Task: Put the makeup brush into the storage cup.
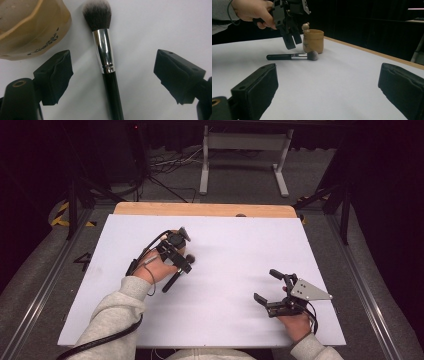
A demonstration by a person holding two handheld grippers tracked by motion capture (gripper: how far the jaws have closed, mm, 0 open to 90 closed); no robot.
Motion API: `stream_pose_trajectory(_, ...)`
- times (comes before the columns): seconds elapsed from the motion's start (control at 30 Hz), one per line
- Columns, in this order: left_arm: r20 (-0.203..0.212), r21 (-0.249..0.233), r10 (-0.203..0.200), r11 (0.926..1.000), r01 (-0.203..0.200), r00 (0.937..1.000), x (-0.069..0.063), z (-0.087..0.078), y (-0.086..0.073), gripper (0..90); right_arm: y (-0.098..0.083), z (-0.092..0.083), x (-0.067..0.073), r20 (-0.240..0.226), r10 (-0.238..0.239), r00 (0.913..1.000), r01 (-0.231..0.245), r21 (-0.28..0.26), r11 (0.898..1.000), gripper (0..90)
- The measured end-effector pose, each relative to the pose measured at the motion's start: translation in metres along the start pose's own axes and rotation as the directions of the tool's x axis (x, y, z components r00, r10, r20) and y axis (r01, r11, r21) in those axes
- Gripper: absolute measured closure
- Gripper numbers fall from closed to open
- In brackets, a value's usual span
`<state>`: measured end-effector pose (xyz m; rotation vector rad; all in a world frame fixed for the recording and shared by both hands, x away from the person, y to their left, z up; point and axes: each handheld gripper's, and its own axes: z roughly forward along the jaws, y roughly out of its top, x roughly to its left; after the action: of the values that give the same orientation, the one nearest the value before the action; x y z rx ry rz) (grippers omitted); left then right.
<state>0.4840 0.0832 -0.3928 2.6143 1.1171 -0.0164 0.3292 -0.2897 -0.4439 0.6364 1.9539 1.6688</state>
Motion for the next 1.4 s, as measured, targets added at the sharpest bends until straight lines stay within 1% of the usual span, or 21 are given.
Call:
stream_pose_trajectory(0.03, 0.005, 0.003, -0.008, 1.0, 0.008, 1.0, 0.001, 0.003, 0.0, 16.1, 0.0, 0.0, 0.0, -0.001, -0.001, 1.0, 0.001, 0.0, 1.0, 2.9)
stream_pose_trajectory(0.23, 0.007, 0.016, -0.012, 0.9998, 0.011, 0.9999, 0.003, 0.009, -0.001, 16.1, 0.0, 0.0, 0.0, -0.005, 0.003, 1.0, -0.003, -0.002, 1.0, 2.9)
stream_pose_trajectory(0.4, 0.006, 0.029, -0.009, 0.9995, 0.009, 0.9999, 0.003, 0.014, -0.001, 16.4, 0.0, 0.0, 0.0, -0.005, 0.002, 1.0, -0.002, 0.002, 1.0, 2.9)
stream_pose_trajectory(0.5, 0.01, 0.029, -0.013, 0.9995, 0.013, 0.9999, 0.002, 0.017, -0.002, 16.7, 0.0, 0.0, 0.0, -0.006, 0.004, 1.0, -0.004, 0.001, 1.0, 2.9)
stream_pose_trajectory(0.67, 0.009, 0.038, -0.004, 0.9993, 0.004, 1.0, 0.001, 0.021, -0.002, 17.4, 0.0, 0.0, 0.0, -0.006, 0.007, 1.0, -0.007, -0.002, 1.0, 3.1)
stream_pose_trajectory(0.77, 0.002, 0.039, -0.011, 0.9992, 0.011, 0.9999, 0.001, 0.022, -0.002, 20.1, 0.0, 0.0, 0.0, -0.005, 0.007, 1.0, -0.007, -0.002, 1.0, 3.1)
stream_pose_trajectory(0.9, -0.006, 0.048, -0.005, 0.9989, 0.006, 1.0, 0.001, 0.023, -0.002, 23.8, 0.0, 0.0, 0.0, -0.005, 0.007, 1.0, -0.007, -0.001, 1.0, 3.2)
stream_pose_trajectory(0.93, -0.005, 0.057, 0.001, 0.9984, 0.0, 1.0, 0.001, 0.025, -0.002, 24.5, 0.0, 0.0, 0.0, -0.004, 0.006, 1.0, -0.006, 0.001, 1.0, 3.2)
stream_pose_trajectory(1.07, -0.015, 0.062, 0.005, 0.998, -0.004, 0.9999, 0.0, 0.026, -0.002, 27.0, 0.0, 0.0, 0.0, -0.001, 0.004, 1.0, -0.004, 0.002, 1.0, 3.6)
stream_pose_trajectory(1.13, -0.016, 0.063, 0.006, 0.998, -0.005, 0.9999, 0.0, 0.026, -0.002, 30.3, 0.0, 0.0, 0.0, 0.0, 0.003, 1.0, -0.003, 0.002, 1.0, 3.7)
stream_pose_trajectory(1.17, -0.013, 0.061, 0.006, 0.9981, -0.005, 0.9999, 0.0, 0.027, -0.003, 30.3, 0.0, 0.0, 0.0, 0.001, 0.002, 1.0, -0.002, 0.003, 1.0, 3.8)
stream_pose_trajectory(1.23, -0.009, 0.067, 0.007, 0.9977, -0.006, 0.9999, 0.0, 0.027, -0.003, 35.6, 0.0, 0.0, 0.0, 0.001, -0.001, 1.0, 0.001, 0.007, 1.0, 4.1)
stream_pose_trajectory(1.27, -0.003, 0.08, 0.007, 0.9968, -0.006, 1.0, 0.0, 0.028, -0.003, 35.6, 0.0, 0.0, 0.0, 0.003, -0.006, 1.0, 0.006, 0.008, 1.0, 4.3)
stream_pose_trajectory(1.3, -0.003, 0.08, 0.007, 0.9968, -0.006, 1.0, 0.0, 0.028, -0.003, 39.7, 0.0, 0.0, 0.0, 0.003, -0.006, 1.0, 0.006, 0.008, 1.0, 4.3)
stream_pose_trajectory(1.33, -0.002, 0.083, 0.006, 0.9965, -0.006, 1.0, 0.0, 0.029, -0.003, 39.7, 0.0, 0.0, 0.001, 0.004, -0.005, 1.0, 0.005, 0.004, 1.0, 4.8)
stream_pose_trajectory(1.4, 0.001, 0.085, 0.003, 0.9964, -0.004, 1.0, 0.001, 0.029, -0.003, 43.2, 0.0, -0.001, 0.001, 0.006, -0.005, 1.0, 0.005, 0.003, 1.0, 5.0)
